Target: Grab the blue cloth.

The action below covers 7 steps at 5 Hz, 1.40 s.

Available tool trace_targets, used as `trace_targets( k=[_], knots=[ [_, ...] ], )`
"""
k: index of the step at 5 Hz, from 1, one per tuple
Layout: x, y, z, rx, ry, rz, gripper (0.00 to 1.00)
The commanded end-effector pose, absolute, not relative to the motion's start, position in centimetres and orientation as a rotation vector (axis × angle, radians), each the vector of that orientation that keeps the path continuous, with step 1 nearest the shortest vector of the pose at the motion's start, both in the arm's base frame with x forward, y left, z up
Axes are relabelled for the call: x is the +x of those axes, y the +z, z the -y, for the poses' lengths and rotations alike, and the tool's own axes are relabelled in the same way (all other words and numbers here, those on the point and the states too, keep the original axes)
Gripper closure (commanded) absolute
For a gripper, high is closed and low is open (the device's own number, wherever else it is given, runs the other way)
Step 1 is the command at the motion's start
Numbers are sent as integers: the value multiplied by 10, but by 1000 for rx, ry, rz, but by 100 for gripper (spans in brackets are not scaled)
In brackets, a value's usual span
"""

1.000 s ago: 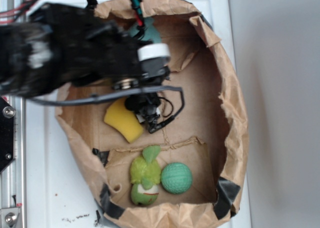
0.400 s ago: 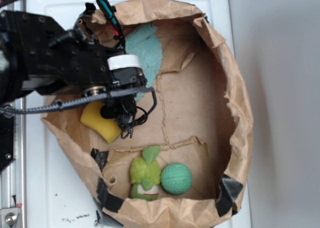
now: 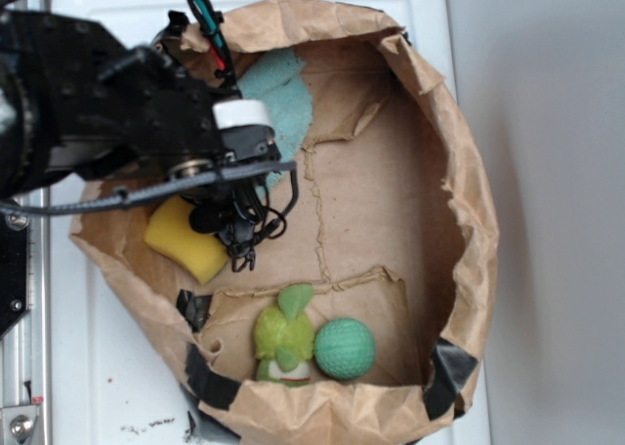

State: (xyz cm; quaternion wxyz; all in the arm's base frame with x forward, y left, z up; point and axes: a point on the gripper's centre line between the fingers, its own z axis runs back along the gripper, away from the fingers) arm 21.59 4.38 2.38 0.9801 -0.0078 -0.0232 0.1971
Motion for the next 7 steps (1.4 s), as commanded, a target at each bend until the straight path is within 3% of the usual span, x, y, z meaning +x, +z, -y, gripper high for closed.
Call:
trace_targets(
  k=[1,4,6,7],
  knots=[
    [286,103,-79,-115,451,134,100],
    [310,166,-62,-183,393,222,100],
    [310,186,-53,-210,354,227,100],
    [308,190,-51,-184,327,235,100]
  ],
)
